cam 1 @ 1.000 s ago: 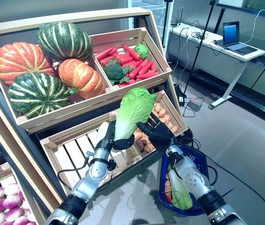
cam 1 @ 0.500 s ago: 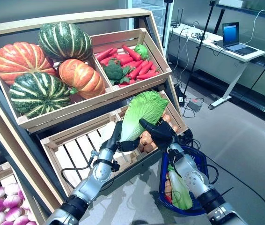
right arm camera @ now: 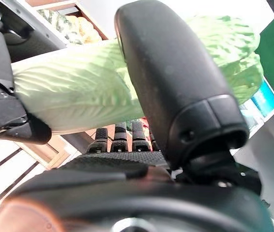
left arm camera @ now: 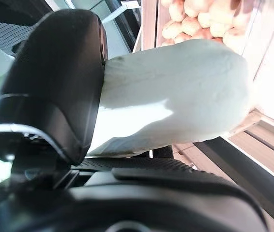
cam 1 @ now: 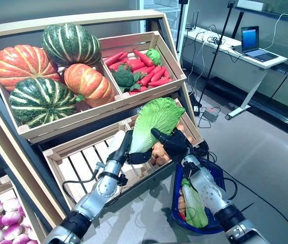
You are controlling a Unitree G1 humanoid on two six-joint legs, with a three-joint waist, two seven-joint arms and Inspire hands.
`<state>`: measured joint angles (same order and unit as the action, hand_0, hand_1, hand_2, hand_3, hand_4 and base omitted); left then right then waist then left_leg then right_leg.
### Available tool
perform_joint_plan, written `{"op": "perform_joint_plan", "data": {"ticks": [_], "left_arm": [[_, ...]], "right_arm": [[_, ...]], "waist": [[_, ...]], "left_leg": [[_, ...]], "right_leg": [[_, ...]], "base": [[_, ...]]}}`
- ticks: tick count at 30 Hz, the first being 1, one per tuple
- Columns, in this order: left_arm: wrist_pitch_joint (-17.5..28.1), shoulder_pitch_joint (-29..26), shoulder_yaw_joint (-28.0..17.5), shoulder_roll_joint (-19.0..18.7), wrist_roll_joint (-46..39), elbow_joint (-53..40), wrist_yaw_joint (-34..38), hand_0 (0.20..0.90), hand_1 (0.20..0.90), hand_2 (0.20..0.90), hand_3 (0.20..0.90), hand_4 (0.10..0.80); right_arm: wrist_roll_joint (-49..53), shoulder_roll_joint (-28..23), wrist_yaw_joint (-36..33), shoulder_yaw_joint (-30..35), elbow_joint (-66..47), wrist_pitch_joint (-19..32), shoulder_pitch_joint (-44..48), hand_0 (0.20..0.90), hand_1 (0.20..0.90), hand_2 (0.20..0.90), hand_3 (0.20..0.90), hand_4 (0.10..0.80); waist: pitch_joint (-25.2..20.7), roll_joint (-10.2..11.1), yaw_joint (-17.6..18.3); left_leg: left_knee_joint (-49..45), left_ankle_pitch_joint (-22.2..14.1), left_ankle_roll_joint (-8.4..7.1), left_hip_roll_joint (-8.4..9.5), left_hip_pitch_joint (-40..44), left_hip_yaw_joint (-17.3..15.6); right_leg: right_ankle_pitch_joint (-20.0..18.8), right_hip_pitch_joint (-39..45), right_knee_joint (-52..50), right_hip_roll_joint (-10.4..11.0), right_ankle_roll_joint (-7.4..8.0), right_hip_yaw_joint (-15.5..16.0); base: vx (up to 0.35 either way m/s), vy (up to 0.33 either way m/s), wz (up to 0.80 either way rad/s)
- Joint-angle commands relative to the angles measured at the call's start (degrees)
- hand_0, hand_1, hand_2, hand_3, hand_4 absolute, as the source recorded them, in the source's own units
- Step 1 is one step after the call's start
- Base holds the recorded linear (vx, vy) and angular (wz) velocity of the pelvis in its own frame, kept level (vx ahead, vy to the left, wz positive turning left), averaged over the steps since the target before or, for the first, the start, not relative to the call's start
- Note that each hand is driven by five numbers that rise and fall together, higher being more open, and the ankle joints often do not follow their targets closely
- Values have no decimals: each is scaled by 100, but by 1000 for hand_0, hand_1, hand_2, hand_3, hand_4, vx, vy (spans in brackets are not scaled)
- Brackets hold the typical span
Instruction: Put vegetables into the basket
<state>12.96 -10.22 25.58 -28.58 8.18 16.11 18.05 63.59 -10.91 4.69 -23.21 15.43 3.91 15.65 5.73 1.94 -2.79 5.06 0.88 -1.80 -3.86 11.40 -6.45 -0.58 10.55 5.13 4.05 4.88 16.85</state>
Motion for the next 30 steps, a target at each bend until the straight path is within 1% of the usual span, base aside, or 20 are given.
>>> {"op": "perform_joint_plan", "data": {"ticks": [1, 4, 7, 8, 9, 11, 18, 21, 27, 28, 29, 30], "left_arm": [[2076, -1148, 876, 100, 121, -1033, -257, 300, 300, 300, 300, 400], [2202, -1080, 927, 74, -21, -1192, -436, 300, 300, 300, 300, 400], [2171, -1072, 994, 62, -124, -1321, -551, 300, 300, 300, 300, 400], [2177, -1069, 1016, 67, -119, -1319, -558, 300, 300, 300, 300, 400], [2182, -1068, 1036, 63, -127, -1327, -578, 300, 300, 300, 300, 400], [2200, -1076, 1070, 70, -129, -1313, -590, 300, 300, 300, 300, 400], [2113, -1054, 1122, 56, -61, -1391, -497, 300, 300, 300, 300, 400], [1959, -1045, 1119, 58, -60, -1380, -461, 300, 300, 300, 300, 400], [1793, -968, 1105, 81, -132, -1274, -424, 300, 300, 300, 300, 400], [1790, -959, 1103, 80, -130, -1272, -420, 321, 321, 321, 321, 414], [1745, -937, 1097, 89, -115, -1259, -393, 498, 498, 498, 498, 532], [1651, -920, 1087, 106, -106, -1237, -404, 900, 900, 900, 900, 800]], "right_arm": [[228, 57, -102, 695, 467, 586, 1315, 900, 900, 900, 900, 800], [183, 16, -108, 743, 601, 583, 1386, 900, 900, 900, 900, 800], [297, -16, 68, 743, 776, 634, 1480, 900, 900, 900, 900, 800], [441, -23, 136, 734, 797, 738, 1501, 382, 382, 382, 382, 455], [589, -20, 180, 760, 822, 763, 1492, 300, 300, 300, 300, 400], [715, 13, 145, 787, 877, 836, 1524, 300, 300, 300, 300, 400], [685, 99, 14, 827, 953, 1041, 1487, 300, 300, 300, 300, 400], [647, 109, -8, 835, 946, 1072, 1472, 300, 300, 300, 300, 400], [640, 103, -110, 863, 895, 1074, 1464, 300, 300, 300, 300, 400], [639, 101, -109, 865, 894, 1075, 1459, 300, 300, 300, 300, 400], [631, 100, -109, 876, 896, 1080, 1450, 300, 300, 300, 300, 400], [590, 116, -106, 892, 901, 1084, 1435, 300, 300, 300, 300, 400]], "waist": [[-213, -6, -58], [-201, -15, -72], [-177, -21, -89], [-172, -23, -91], [-176, -24, -99], [-178, -32, -109], [-175, -61, -103], [-163, -75, -89], [-156, -81, -80], [-156, -81, -80], [-156, -80, -80], [-157, -82, -76]], "left_leg": [[-6, -613, 226, 258, -41, 64], [-6, -613, 228, 255, -53, 68], [-6, -614, 230, 255, -58, 72], [-6, -617, 234, 257, -55, 74], [-6, -621, 233, 254, -55, 81], [-6, -619, 236, 256, -54, 97], [-6, -620, 241, 257, -67, 116], [-6, -615, 235, 255, -73, 112], [-6, -620, 236, 254, -62, 112], [-6, -620, 235, 254, -61, 111], [-6, -620, 235, 255, -58, 110], [-6, -621, 236, 253, -55, 103]], "right_leg": [[420, 315, -20, -7, -243, 45], [427, 294, -35, -3, -245, 33], [421, 288, -36, -3, -239, 21], [421, 292, -34, -1, -240, 20], [425, 296, -34, 1, -239, 22], [426, 303, -32, 7, -243, 26], [425, 288, -27, 10, -242, 18], [426, 282, -27, 14, -241, 10], [433, 291, -21, 13, -245, -16], [432, 292, -18, 12, -246, -16], [431, 296, -14, 12, -247, -18], [431, 296, -14, 12, -245, -25]], "base": [[0, 0, 0], [0, 0, 0], [0, 0, 0], [0, 0, 0], [0, 0, 0], [0, 0, 0], [0, 0, 0], [0, 0, 0], [0, 0, 0], [0, 0, 0], [0, 0, 0], [0, 0, 0]]}}
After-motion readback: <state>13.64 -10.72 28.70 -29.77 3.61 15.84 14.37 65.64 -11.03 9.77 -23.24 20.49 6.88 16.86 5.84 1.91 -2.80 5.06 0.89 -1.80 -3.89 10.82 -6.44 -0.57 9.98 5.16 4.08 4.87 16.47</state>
